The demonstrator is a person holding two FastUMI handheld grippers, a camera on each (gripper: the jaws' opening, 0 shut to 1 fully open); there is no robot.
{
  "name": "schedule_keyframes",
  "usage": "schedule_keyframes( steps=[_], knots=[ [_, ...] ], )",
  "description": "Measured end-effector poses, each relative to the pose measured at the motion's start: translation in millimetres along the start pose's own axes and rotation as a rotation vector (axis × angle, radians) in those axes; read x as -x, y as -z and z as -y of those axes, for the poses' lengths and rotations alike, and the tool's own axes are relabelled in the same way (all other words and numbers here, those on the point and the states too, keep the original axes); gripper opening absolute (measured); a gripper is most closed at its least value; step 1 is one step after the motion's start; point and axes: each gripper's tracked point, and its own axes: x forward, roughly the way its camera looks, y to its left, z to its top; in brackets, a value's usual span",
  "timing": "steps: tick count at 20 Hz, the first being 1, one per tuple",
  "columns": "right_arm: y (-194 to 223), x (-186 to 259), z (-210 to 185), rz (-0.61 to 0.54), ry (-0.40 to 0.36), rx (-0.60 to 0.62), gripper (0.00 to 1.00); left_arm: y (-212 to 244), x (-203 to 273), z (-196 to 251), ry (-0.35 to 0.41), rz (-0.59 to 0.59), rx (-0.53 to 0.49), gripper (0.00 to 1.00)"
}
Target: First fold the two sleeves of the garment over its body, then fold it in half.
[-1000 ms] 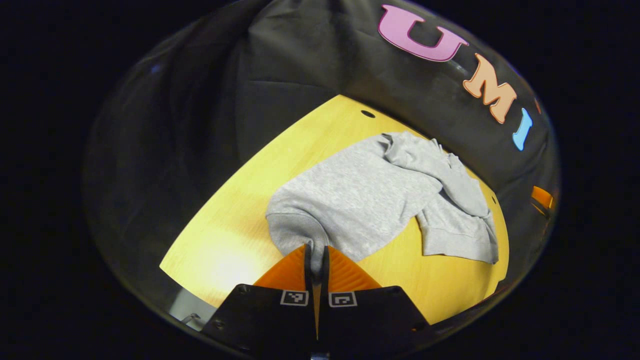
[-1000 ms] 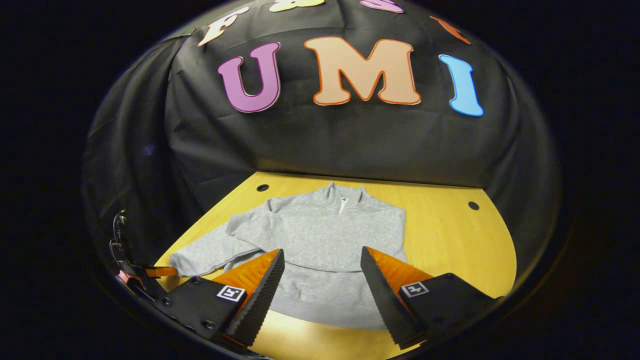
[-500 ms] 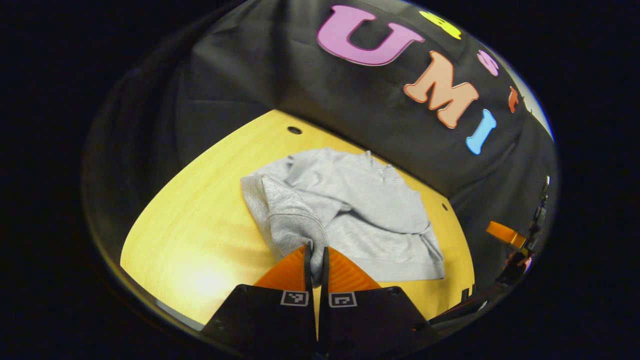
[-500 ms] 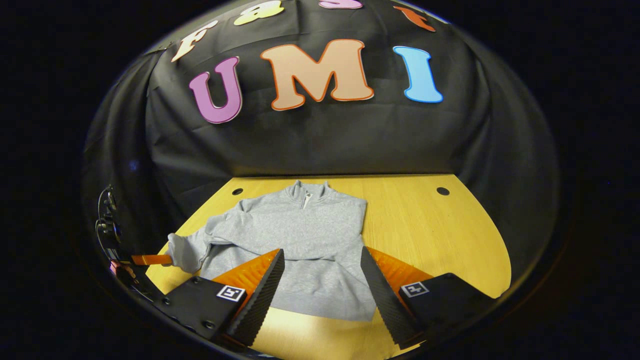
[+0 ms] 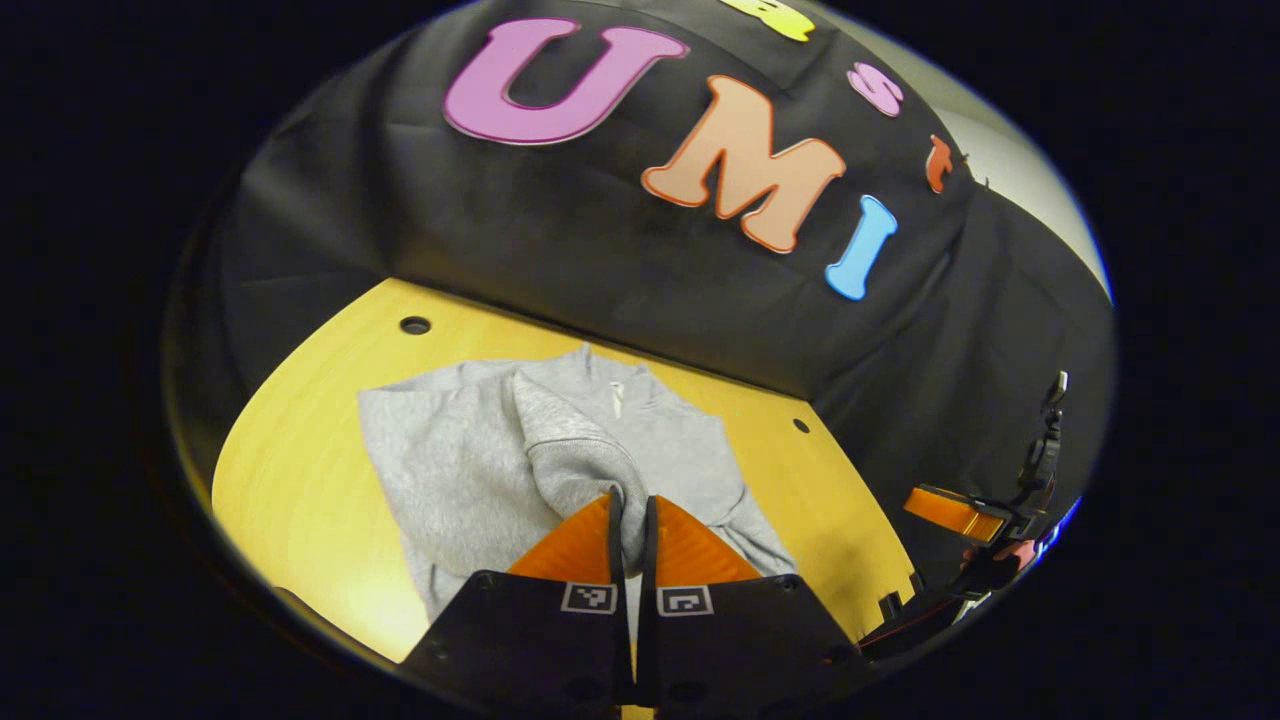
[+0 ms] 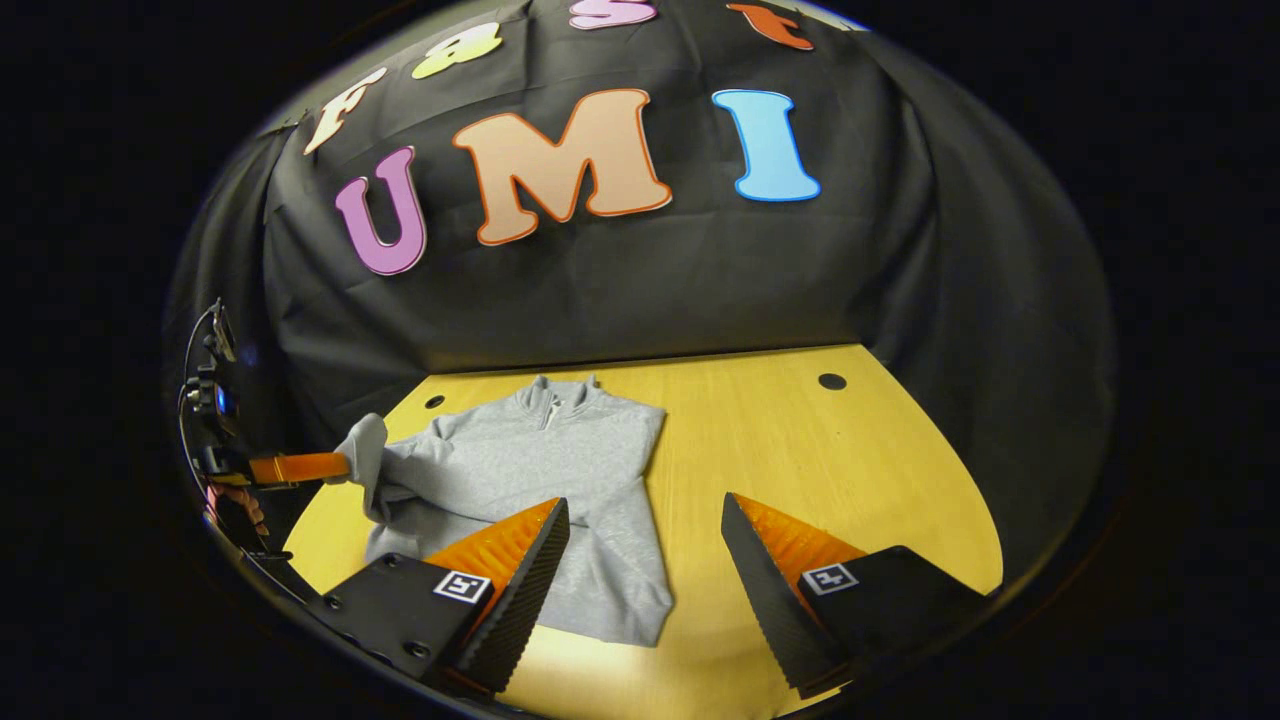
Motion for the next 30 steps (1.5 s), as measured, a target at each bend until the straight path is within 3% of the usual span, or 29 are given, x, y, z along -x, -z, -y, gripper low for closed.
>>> schedule_keyframes(
  steps=[2,3,5,7,8,9,10,12,20,21,22,23,24,27,28,29,30],
  knots=[
    [-1,-2,16,0.002,0.012,-0.01,0.92,-3,-22,29,0.043,-0.008,-0.05,0.0],
    [-1,-3,24,0.001,0.017,-0.017,0.96,-5,-34,43,0.063,-0.009,-0.075,0.0],
    [1,-4,37,-0.005,0.026,-0.033,0.92,-6,-57,71,0.107,-0.018,-0.108,0.0],
    [3,-6,49,-0.011,0.036,-0.045,0.96,-4,-80,100,0.162,-0.035,-0.125,0.0],
    [3,-7,54,-0.01,0.039,-0.05,0.92,-2,-93,114,0.19,-0.043,-0.136,0.0],
    [2,-7,58,-0.011,0.04,-0.055,0.97,-1,-105,125,0.208,-0.048,-0.152,0.0],
    [4,-8,61,-0.012,0.044,-0.057,0.92,0,-118,134,0.22,-0.052,-0.169,0.0],
    [1,-9,69,-0.006,0.052,-0.058,0.92,3,-138,150,0.244,-0.059,-0.198,0.0],
    [2,-11,84,-0.004,0.078,-0.054,0.92,41,-204,161,0.197,-0.138,-0.275,0.03],
    [1,-11,83,0.001,0.08,-0.056,0.97,48,-209,158,0.189,-0.153,-0.274,0.05],
    [1,-13,81,0.002,0.078,-0.06,0.93,58,-212,155,0.189,-0.173,-0.268,0.11],
    [3,-13,79,0.0,0.078,-0.058,0.93,64,-210,155,0.204,-0.203,-0.256,0.11],
    [5,-14,77,-0.005,0.079,-0.05,0.93,75,-213,160,0.23,-0.232,-0.236,0.31],
    [11,-16,70,-0.023,0.065,-0.021,0.93,81,-206,150,0.2,-0.237,-0.228,0.9],
    [14,-17,66,-0.029,0.056,-0.012,0.93,80,-200,145,0.197,-0.233,-0.231,0.89],
    [16,-18,60,-0.034,0.049,-0.001,0.93,80,-193,141,0.196,-0.239,-0.237,0.94],
    [19,-20,53,-0.041,0.041,0.008,0.93,80,-184,133,0.195,-0.246,-0.252,0.89]
  ],
)
